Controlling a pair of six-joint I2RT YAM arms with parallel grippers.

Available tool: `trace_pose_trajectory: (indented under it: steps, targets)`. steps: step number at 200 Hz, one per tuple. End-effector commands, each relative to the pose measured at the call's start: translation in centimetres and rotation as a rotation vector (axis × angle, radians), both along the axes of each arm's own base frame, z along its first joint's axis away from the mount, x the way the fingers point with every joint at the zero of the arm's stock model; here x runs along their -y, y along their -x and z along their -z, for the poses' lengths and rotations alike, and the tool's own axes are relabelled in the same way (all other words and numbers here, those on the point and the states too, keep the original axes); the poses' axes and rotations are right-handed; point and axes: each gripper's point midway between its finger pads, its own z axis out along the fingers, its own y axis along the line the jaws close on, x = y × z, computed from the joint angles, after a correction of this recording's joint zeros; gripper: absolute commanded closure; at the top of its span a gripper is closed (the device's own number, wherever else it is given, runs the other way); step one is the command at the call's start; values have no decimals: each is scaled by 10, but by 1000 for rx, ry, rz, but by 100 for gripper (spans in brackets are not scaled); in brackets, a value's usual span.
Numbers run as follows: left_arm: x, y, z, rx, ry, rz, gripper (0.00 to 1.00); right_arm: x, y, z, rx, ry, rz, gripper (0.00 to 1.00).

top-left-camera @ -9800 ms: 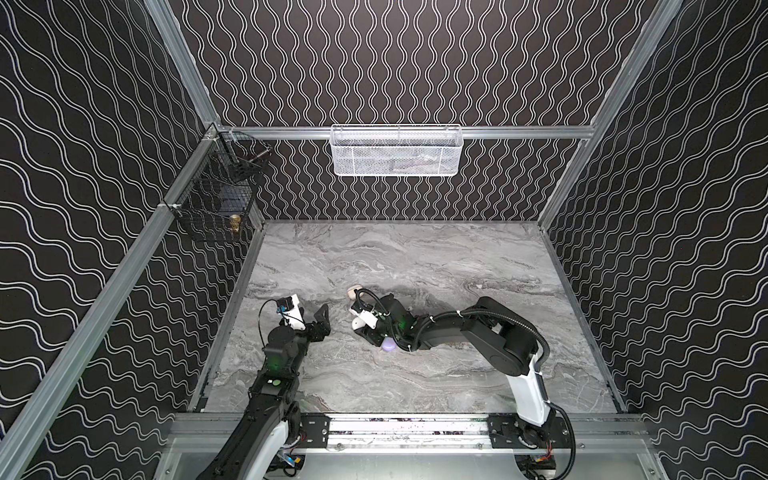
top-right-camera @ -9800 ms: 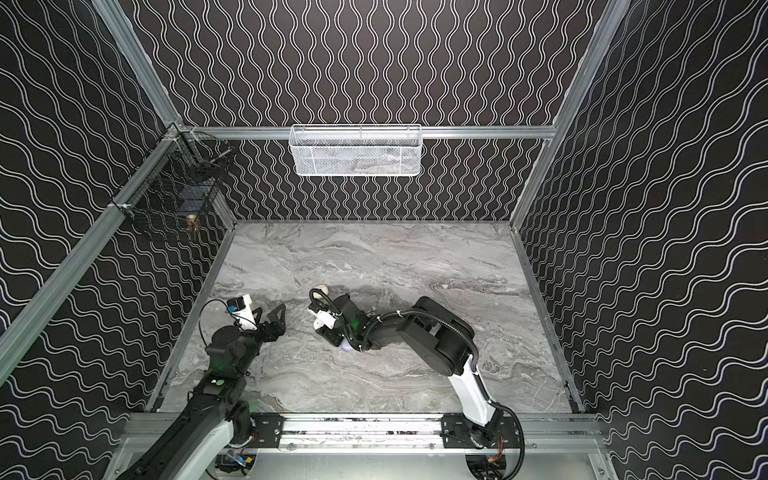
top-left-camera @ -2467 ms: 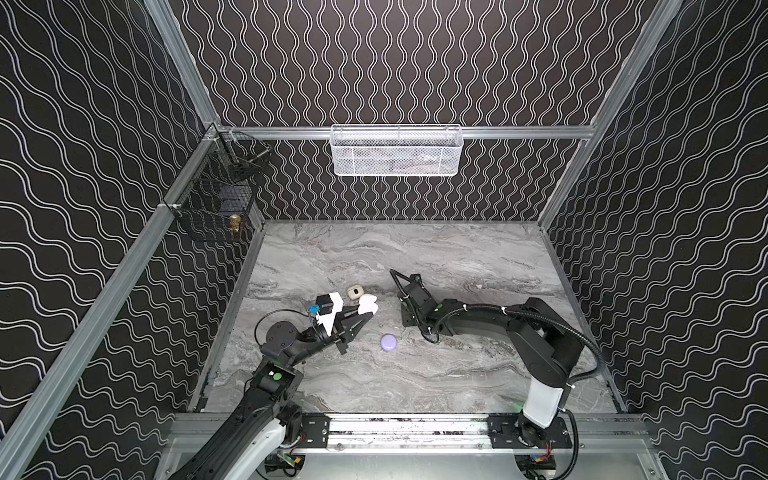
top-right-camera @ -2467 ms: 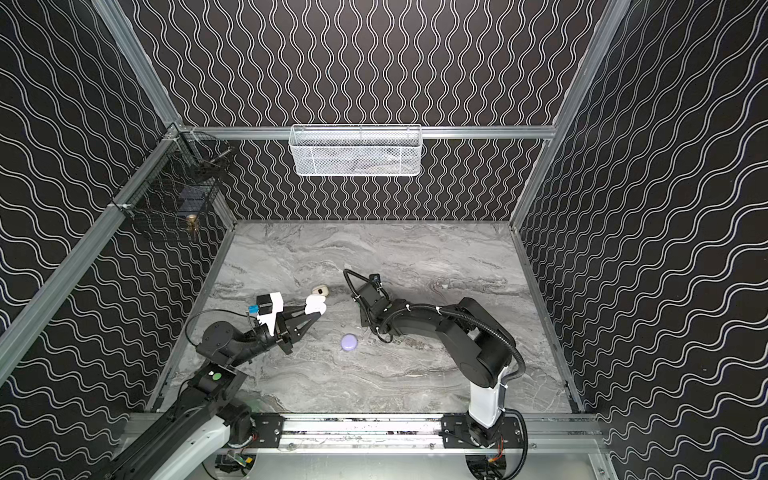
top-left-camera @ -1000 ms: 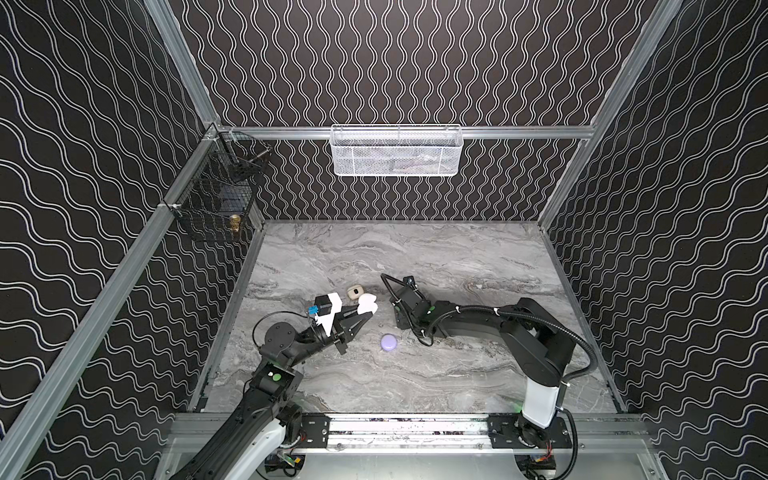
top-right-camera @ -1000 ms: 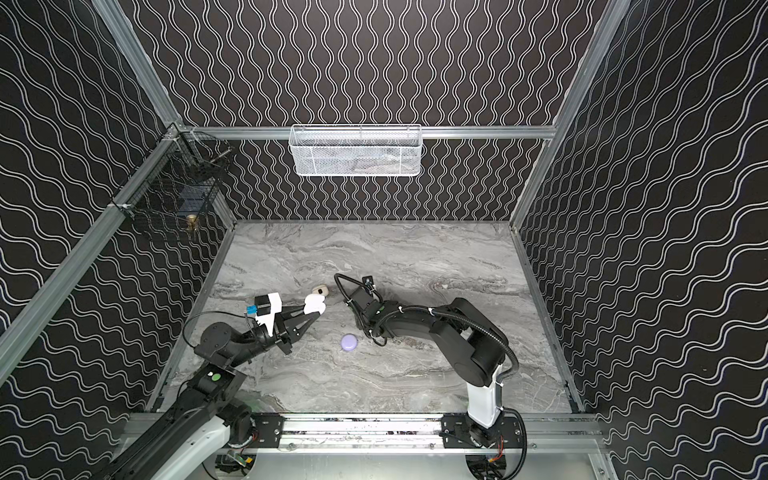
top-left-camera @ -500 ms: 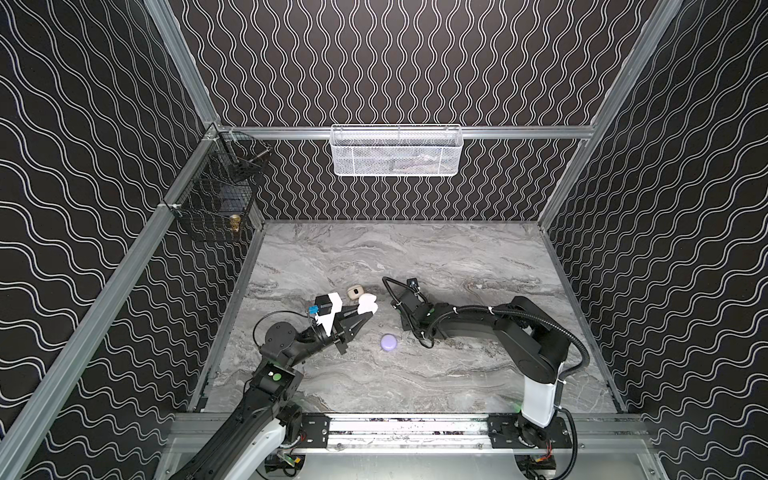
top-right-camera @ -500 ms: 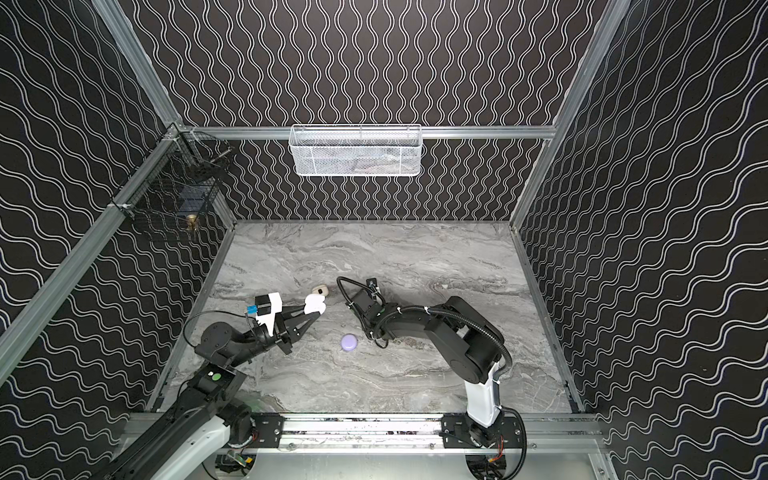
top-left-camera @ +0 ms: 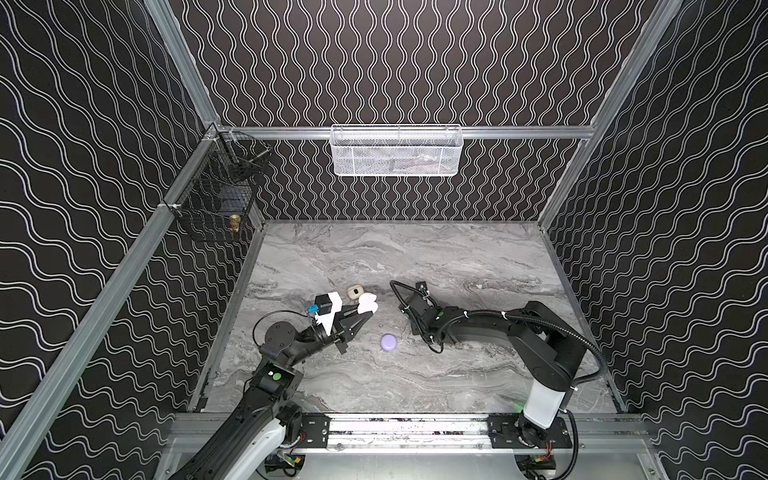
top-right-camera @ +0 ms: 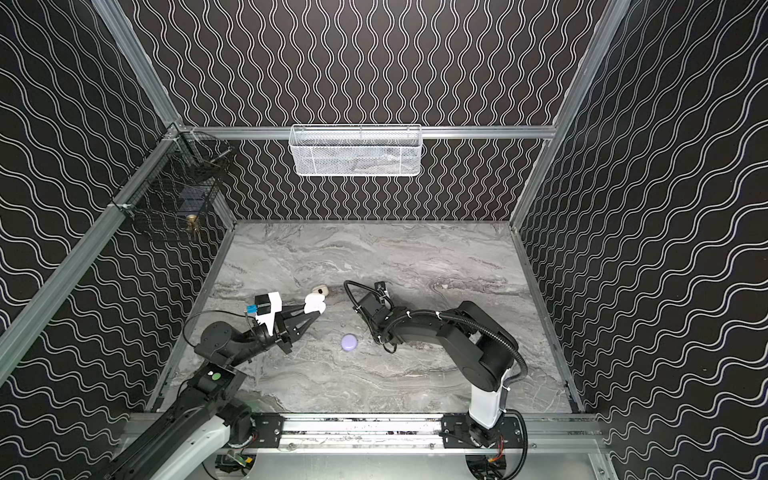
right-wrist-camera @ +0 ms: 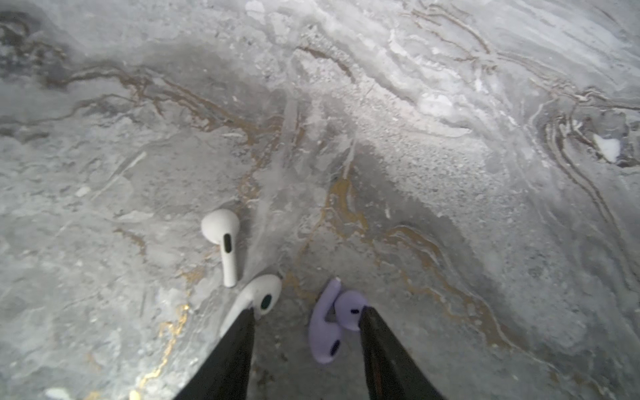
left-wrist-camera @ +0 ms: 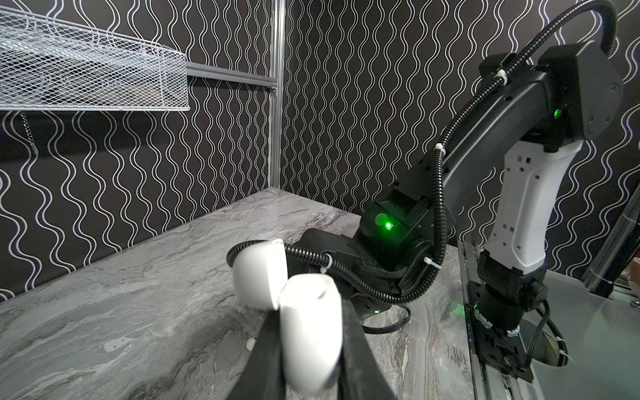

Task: Insert the wireless bluetooth earbuds into the charging case
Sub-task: 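Lower the right gripper and align it over one white earbud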

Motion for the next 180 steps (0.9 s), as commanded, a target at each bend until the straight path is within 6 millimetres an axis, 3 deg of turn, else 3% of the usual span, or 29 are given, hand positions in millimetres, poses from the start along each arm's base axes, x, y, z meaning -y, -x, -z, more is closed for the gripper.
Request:
trace_pose_trajectory:
  steps: [1,37,111,180]
  targets:
    - [0,3,-13,46,21,6,100,-8,0,-13,13,-71,-1,52]
    - [-1,3,-13,50,18,2,100,-23,3,-26,14,-186,-27,55]
    - [-2,5,-13,52,20,1,100,-19,-9,-5,-30,-183,28,58]
    - [-2,5,-11,50,20,0,100,-24,-9,2,-55,-189,5,65]
